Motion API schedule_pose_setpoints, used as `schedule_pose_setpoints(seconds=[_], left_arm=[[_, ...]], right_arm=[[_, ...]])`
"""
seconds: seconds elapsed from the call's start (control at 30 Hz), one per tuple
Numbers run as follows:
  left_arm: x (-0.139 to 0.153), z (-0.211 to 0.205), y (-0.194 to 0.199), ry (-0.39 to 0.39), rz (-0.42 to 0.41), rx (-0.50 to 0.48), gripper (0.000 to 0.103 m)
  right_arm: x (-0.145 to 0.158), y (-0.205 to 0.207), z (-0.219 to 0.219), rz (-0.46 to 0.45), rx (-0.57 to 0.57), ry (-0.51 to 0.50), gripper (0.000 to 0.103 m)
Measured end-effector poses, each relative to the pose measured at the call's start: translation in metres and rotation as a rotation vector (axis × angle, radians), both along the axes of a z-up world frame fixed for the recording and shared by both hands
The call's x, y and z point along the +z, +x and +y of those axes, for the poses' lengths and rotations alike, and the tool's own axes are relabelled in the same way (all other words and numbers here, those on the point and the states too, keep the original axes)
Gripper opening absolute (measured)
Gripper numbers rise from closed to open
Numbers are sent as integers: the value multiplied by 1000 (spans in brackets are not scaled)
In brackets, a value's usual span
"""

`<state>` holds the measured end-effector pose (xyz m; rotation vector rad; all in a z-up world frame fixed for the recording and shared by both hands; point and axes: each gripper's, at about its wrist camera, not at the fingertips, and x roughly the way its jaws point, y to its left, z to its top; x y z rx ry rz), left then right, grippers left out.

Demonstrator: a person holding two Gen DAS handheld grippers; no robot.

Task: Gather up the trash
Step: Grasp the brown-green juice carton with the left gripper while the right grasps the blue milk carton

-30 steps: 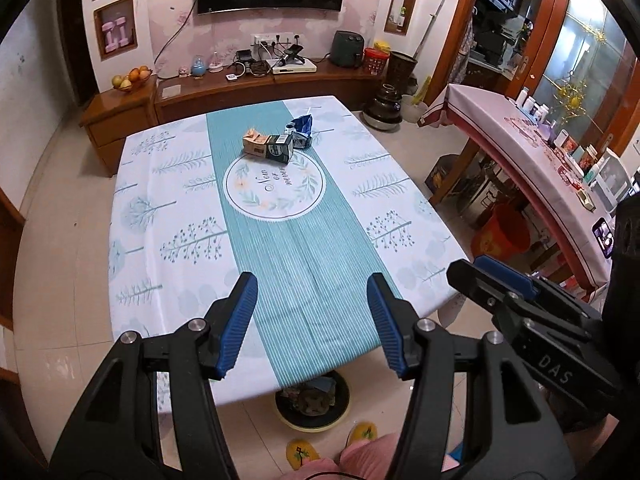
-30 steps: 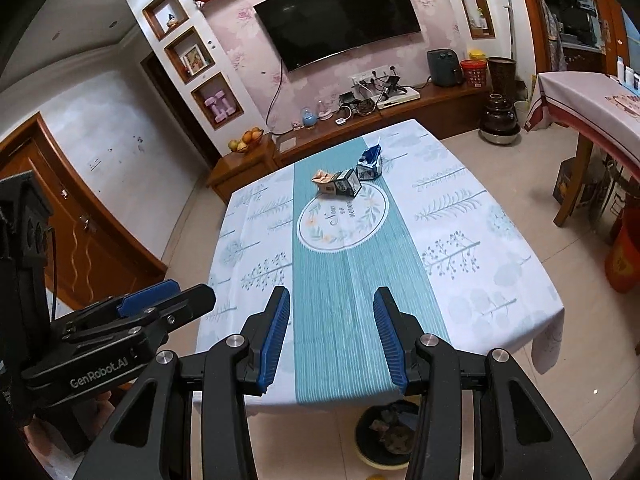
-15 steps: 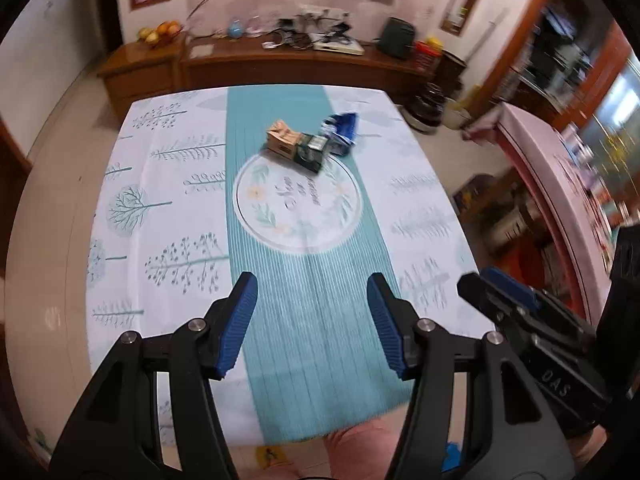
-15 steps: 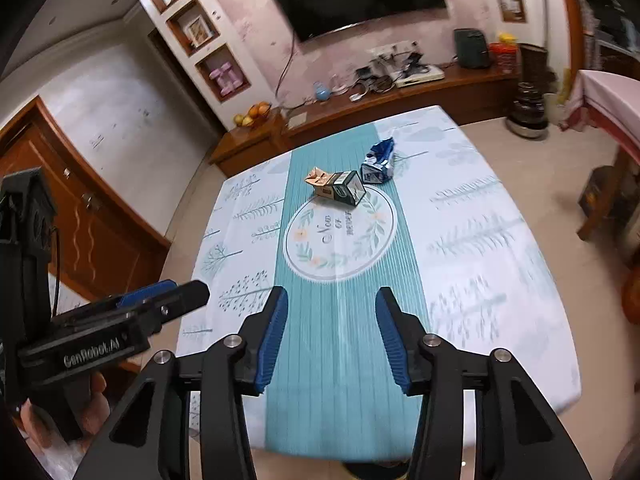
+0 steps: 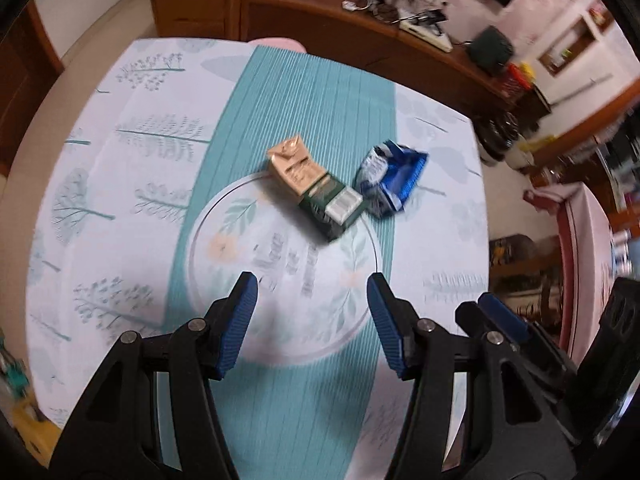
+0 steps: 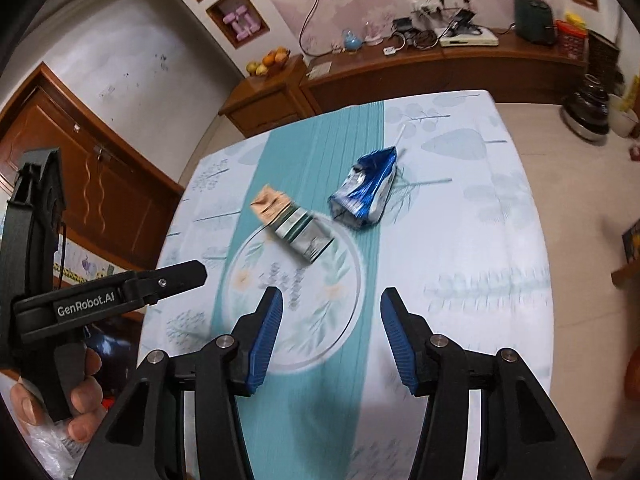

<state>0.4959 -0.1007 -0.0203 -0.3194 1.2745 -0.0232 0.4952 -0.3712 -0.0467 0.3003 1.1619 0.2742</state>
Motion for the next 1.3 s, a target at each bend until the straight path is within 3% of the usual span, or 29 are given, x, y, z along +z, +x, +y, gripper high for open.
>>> schedule_pose_setpoints(seconds=[0.2, 0.53, 0.73, 0.87, 1.03, 1.1, 1.13, 1.17, 1.3], left_arm=[[-46, -12, 62, -7, 91, 96, 54], [-96, -16, 109, -6, 161, 219, 55], [-115, -21, 111, -2, 188, 229, 55], [-122, -18, 98, -6, 176, 241, 38], [-120, -14, 89, 47, 140, 231, 33], [-118, -12, 86, 67, 131, 220, 32], [-117, -12, 84, 79, 123, 213, 32], [-116, -9, 82, 83, 119, 211, 32], [-108, -2, 73, 101, 100, 196, 32]], right_arm=[[-38, 62, -14, 46, -3, 24, 52], [-84, 121, -23, 117, -36, 64, 52], [-103, 142, -20, 154, -60, 85, 52], [-113, 148, -11, 168, -66, 66, 52], [-118, 153, -3, 157, -73, 58, 52], [-118, 154, 3, 152, -61, 50, 44], [-119, 155, 6, 155, -49, 41, 33], [-119, 155, 9, 151, -38, 34, 28], [-112, 148, 16, 138, -8, 34, 15]])
